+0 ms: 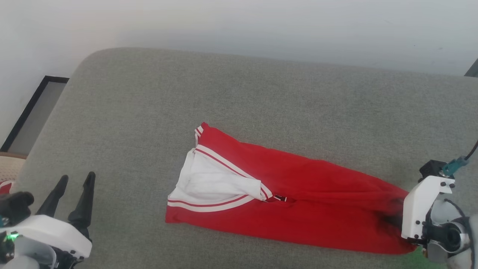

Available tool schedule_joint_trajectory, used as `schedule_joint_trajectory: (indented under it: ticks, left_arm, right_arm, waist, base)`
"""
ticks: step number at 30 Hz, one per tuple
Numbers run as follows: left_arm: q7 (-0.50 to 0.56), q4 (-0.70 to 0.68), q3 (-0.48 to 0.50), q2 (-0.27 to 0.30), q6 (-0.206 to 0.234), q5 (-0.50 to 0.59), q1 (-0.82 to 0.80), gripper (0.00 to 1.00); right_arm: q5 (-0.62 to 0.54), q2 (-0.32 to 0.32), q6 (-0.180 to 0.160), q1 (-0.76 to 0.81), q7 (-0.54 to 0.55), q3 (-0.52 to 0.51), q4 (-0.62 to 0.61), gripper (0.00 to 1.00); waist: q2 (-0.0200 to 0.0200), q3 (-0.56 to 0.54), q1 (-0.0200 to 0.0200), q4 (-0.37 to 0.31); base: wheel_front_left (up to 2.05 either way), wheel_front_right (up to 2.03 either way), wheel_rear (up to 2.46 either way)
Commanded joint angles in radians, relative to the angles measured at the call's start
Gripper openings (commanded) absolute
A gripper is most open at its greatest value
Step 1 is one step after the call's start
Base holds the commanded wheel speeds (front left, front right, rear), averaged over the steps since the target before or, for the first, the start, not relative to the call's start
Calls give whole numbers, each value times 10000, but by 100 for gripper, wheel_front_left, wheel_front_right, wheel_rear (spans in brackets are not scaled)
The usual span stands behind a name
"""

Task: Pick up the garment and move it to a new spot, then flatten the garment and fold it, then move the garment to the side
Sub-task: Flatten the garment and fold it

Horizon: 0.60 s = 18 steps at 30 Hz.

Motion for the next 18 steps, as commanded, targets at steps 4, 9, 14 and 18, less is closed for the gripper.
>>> schedule_joint_trajectory:
  ticks: [4, 9, 14, 18]
  left_arm:
    - [-37, 110, 814, -513, -301, 482, 550, 100]
    - [-37, 111, 1399, -804, -519, 971, 853, 100]
    - [-37, 69, 1748, -1019, -638, 1157, 1027, 100]
    - [-37, 40, 1899, -1057, -702, 1324, 1058, 100]
  right_arm:
    - [669, -305, -1, 84, -25, 140, 40, 0]
    - [999, -836, -1, 151, -245, -79, -325, 0]
    - [906, -1299, -1, 176, -376, -779, -373, 0]
    - [563, -1747, -1, 51, -447, -1424, -283, 0]
  waist:
    - [-1, -34, 0, -83]
    - [-1, -31, 0, -249]
    - [-1, -6, 0, -476]
    - [-1, 57, 0, -659]
  base:
    - [0, 0, 0]
    - [0, 0, 0]
    - [0, 0, 0]
    - [0, 0, 0]
